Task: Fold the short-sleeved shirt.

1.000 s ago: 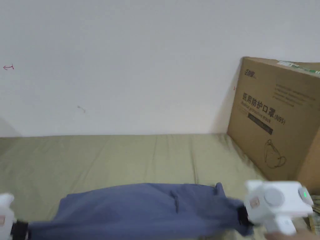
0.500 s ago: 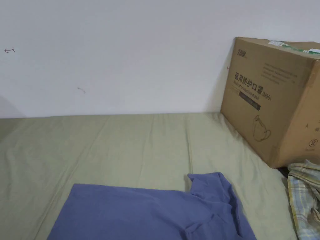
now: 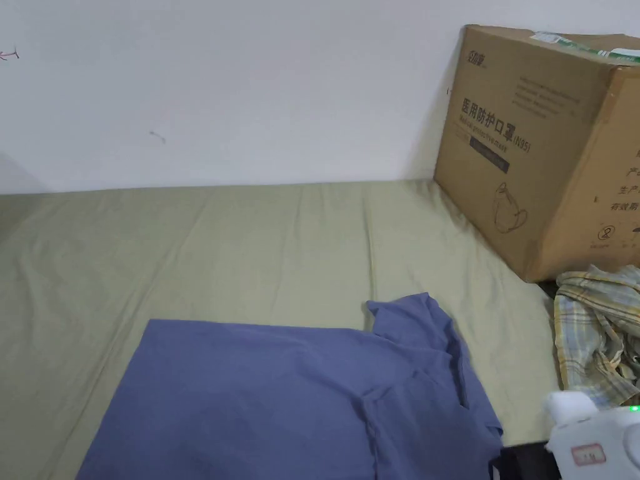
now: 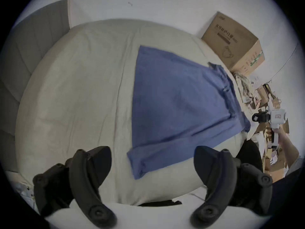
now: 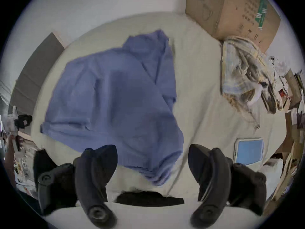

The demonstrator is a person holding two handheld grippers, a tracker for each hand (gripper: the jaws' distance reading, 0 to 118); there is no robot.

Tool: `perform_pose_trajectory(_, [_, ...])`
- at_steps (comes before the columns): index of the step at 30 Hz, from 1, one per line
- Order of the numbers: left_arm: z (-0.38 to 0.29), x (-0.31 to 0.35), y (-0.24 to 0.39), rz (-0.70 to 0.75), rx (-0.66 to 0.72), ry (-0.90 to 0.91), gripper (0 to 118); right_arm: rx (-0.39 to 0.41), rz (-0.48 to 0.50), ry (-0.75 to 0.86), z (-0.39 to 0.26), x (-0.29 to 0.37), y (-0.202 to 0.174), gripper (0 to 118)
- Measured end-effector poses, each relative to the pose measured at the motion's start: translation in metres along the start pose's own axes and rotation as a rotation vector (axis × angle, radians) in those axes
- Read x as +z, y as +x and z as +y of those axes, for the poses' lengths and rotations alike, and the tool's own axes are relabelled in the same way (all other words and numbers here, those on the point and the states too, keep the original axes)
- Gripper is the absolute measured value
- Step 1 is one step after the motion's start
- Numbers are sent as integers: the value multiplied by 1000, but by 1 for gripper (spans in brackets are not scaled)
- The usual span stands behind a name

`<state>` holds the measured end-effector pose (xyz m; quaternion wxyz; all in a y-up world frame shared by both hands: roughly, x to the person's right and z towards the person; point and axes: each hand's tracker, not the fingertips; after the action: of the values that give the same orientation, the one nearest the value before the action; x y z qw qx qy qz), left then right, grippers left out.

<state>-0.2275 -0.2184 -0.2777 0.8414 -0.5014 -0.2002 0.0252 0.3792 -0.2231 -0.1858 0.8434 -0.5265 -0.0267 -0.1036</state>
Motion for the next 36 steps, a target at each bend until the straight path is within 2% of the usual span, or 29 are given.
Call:
perform_pose_trajectory(3, [18,12,28,17,-57,92,111,0,-9,77,20,14,-12,95])
perform_pose_trajectory(8, [52,4,62,87,-123,104,109,-7,-8,104,53,9,-29,94])
perform_pose_trajectory(9, [58,1,66,81,-132,99,103,-10,6,126,59,8,-31,92])
perform_pose_trajectory(10, [65,-2,70,65,-144,93,79,-4,22,149,64,7,-32,74])
perform_pose_trajectory(11, [71,-7,73,47,-150,92,47,3,28,162,69,4,-34,47])
perform_pose_trajectory(12, [77,-17,66,51,-152,89,10,4,19,169,74,0,-36,13])
perform_pose_trajectory(13, [82,-25,66,71,-161,84,0,-2,6,174,78,-1,-39,0])
perform_pose_trajectory(15, [98,-39,61,73,-168,82,0,10,48,164,90,-10,-41,0])
perform_pose_trajectory(19, [155,-83,34,78,-117,56,0,12,45,166,108,-31,-39,0])
perform_pose_trajectory(22, [205,-121,12,86,-102,48,1,6,54,156,118,-43,-36,0])
perform_pose_trajectory(23, [220,-136,6,108,-111,55,7,4,60,150,122,-49,-35,0])
perform_pose_trajectory(24, [237,-152,-9,122,-118,56,24,1,64,147,125,-53,-34,0])
perform_pose_trajectory(25, [249,-167,-14,135,-120,52,64,-8,64,144,127,-60,-29,0])
perform_pose_trajectory(26, [260,-183,-19,139,-119,45,99,-17,69,139,130,-65,-27,0])
perform_pose_trajectory(27, [266,-198,-24,162,-114,24,118,-28,76,134,132,-70,-25,0])
perform_pose_trajectory(29, [278,-219,-33,189,-111,27,113,-49,90,122,134,-78,-21,0])
perform_pose_trajectory(36, [290,-291,-61,210,-114,-85,113,-39,70,75,140,-101,-14,0])
